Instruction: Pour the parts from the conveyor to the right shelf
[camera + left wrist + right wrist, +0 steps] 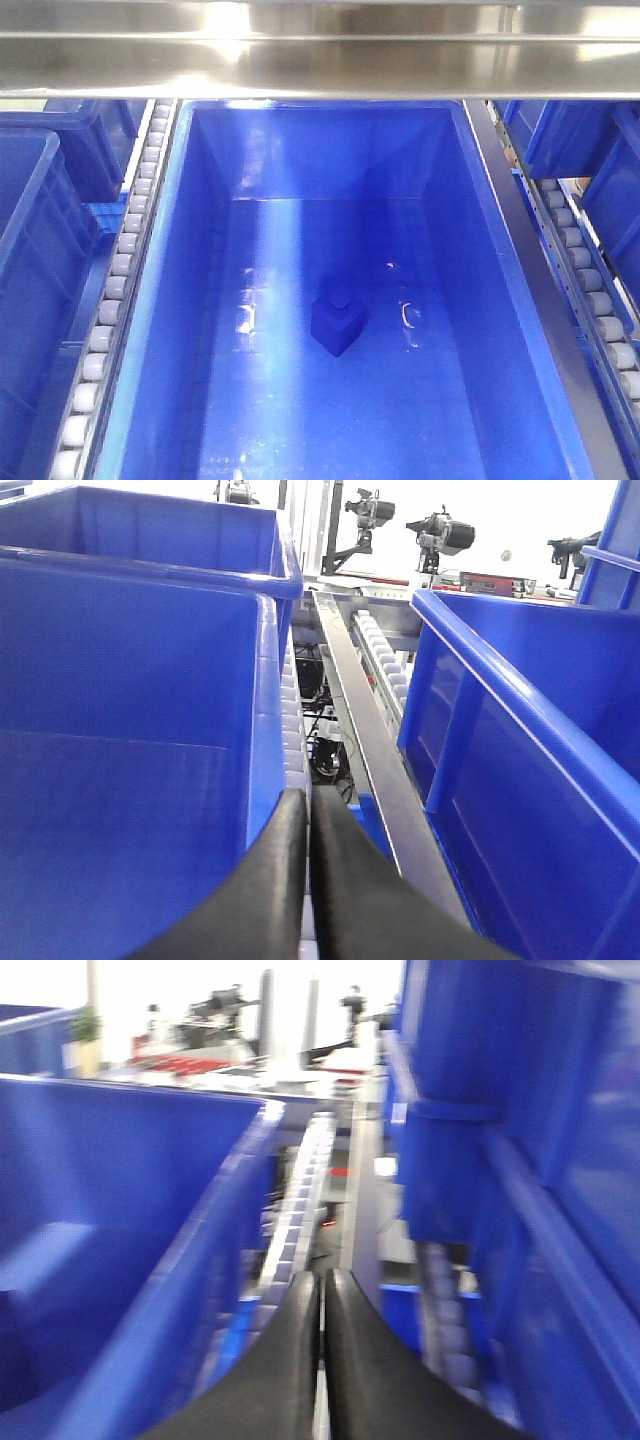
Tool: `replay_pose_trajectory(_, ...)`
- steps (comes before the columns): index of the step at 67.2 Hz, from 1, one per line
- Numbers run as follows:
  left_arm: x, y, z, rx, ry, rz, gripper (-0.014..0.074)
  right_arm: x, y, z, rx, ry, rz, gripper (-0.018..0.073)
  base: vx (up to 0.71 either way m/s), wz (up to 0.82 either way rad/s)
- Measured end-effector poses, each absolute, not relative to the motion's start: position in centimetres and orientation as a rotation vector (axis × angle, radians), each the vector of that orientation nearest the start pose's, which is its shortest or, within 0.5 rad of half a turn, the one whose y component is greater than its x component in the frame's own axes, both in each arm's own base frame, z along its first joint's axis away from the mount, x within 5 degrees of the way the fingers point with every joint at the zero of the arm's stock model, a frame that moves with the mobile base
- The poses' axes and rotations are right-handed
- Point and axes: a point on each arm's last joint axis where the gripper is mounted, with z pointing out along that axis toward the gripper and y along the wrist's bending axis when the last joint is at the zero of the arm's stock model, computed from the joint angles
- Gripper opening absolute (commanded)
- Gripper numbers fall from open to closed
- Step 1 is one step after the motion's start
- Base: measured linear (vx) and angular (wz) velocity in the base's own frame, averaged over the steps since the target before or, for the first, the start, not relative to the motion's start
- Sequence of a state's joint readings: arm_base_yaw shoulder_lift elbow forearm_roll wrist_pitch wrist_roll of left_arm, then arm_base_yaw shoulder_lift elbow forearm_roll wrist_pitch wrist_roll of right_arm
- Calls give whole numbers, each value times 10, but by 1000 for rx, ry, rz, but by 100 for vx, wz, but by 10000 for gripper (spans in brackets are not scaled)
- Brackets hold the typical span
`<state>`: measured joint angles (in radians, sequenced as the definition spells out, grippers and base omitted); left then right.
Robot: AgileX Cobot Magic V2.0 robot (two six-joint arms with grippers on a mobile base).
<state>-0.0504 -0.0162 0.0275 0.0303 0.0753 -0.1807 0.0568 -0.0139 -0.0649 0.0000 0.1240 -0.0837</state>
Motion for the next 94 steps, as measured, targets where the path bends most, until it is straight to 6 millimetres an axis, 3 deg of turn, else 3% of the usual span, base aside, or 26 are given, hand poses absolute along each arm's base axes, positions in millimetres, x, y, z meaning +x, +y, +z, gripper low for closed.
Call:
replay_pose_trajectory(16,56,-3,198,-80,1570,-156,-6,56,-2,201,-9,1546,-76,-8,0,0)
replay_pose_trajectory(94,56,-3,198,-80,1570,-156,-6,56,-3,208,15,1461,-65,-8,0,0)
